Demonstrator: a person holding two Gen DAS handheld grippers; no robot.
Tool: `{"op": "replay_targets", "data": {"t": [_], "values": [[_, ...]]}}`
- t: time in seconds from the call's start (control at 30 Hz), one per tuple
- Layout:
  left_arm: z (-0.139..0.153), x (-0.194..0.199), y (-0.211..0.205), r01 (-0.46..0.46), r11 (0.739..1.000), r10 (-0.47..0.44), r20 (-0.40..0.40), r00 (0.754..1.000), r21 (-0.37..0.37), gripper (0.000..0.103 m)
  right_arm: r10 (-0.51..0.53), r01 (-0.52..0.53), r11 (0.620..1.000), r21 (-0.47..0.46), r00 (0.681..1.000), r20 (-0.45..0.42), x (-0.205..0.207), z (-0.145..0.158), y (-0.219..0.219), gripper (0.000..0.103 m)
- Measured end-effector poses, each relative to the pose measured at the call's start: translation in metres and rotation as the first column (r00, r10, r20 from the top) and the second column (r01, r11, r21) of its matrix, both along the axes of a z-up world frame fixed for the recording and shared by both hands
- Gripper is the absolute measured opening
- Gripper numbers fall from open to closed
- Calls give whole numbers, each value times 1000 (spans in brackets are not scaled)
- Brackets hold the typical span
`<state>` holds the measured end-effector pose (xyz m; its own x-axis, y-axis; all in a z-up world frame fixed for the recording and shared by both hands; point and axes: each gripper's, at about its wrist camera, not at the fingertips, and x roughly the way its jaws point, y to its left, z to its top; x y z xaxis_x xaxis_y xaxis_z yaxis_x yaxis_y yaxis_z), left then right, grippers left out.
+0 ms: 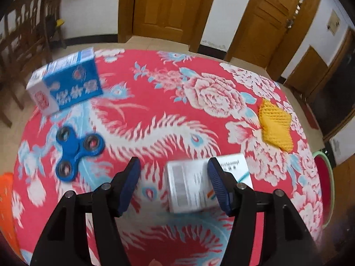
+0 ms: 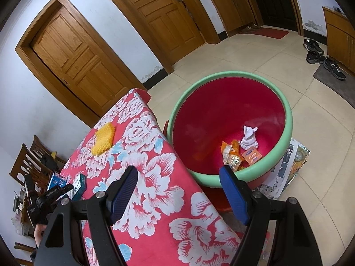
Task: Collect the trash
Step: 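Grasp the white medicine box with the left tool and lift it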
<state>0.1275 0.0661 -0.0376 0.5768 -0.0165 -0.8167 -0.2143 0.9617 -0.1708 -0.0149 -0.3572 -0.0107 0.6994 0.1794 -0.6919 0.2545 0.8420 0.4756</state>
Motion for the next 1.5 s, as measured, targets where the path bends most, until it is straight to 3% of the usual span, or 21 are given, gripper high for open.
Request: {"op": "replay_targets", "data": {"t": [0.17,0.4,0.8,1.07,1.27,1.5], "values": [[1,17,9,-37,997,37,4,999,65,63,2,-2,1000,-4,1000,-5,0,-1,1,78],[-14,17,16,-45,988,54,-57,997,145,63,4,-4,1000,-4,1000,-6,0,0,2,78],[-14,-38,0,36,995,-31,-57,998,94,63,14,-14,1000,-1,1000,-2,1,0,6,78],[10,-57,-17,96,995,-96,12,995,20,63,25,-25,1000,-7,1000,1,1,1,11,78],[4,-51,-46,219,976,-219,-9,976,-8,63,37,-37,999,-10,999,-8,3,-1,17,78],[-5,-43,-68,292,956,-291,-32,956,28,63,50,-50,999,-20,999,-11,5,0,23,78]]}}
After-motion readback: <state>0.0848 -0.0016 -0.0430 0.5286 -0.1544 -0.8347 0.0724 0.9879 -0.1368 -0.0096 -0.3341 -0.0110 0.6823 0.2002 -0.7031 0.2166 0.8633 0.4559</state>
